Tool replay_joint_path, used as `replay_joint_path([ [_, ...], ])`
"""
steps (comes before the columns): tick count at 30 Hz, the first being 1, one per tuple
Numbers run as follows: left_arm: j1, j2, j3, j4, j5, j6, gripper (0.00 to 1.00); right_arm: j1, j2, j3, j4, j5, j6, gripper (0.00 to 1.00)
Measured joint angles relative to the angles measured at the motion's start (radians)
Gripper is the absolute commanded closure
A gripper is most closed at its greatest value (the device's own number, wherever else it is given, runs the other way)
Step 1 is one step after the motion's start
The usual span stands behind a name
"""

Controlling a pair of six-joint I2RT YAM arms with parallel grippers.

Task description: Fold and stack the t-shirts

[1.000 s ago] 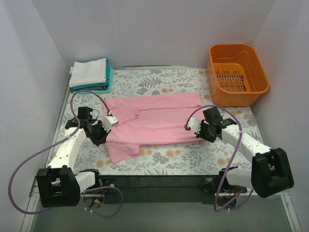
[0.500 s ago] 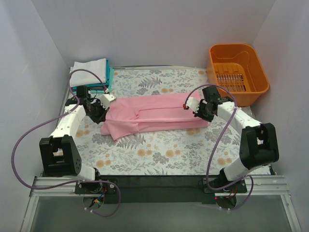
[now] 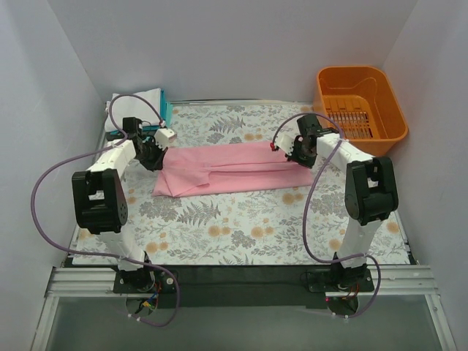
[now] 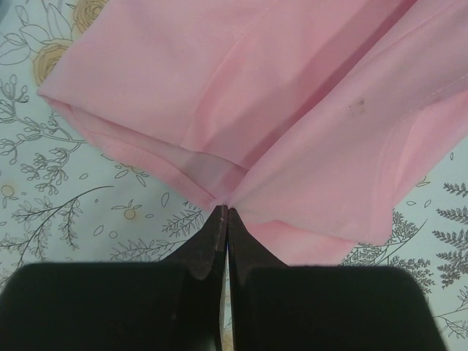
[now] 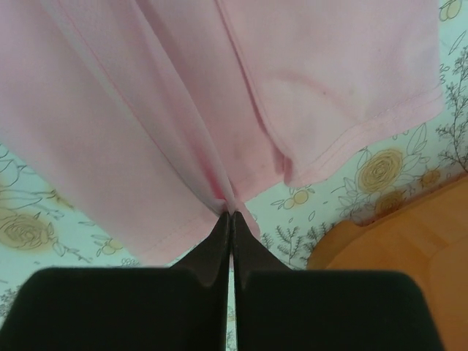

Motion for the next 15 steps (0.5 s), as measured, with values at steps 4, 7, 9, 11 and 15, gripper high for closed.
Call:
replay_joint_path([
  [4,0.003,0.051,-0.009,0.029,-0.006,-0.007,0.98,0.0,0.08,0.074,-0.001,0.005,0.001,0.81],
  [7,0.004,0.069,-0.015,0.046,-0.011,-0.026,0.71,0.0,0.114,0.091,-0.001,0.01,0.01,0.61],
  [9,0.008,0.069,-0.014,0.047,-0.011,-0.043,0.61,-0.001,0.115,0.091,-0.005,0.017,0.016,0.55],
  [11,0.019,0.052,-0.003,0.034,0.004,-0.064,0.53,-0.004,0.078,0.091,-0.01,0.023,0.043,0.5],
  [15,0.015,-0.058,-0.023,-0.01,0.054,-0.09,0.51,-0.005,-0.003,0.103,-0.019,0.01,0.115,0.57],
])
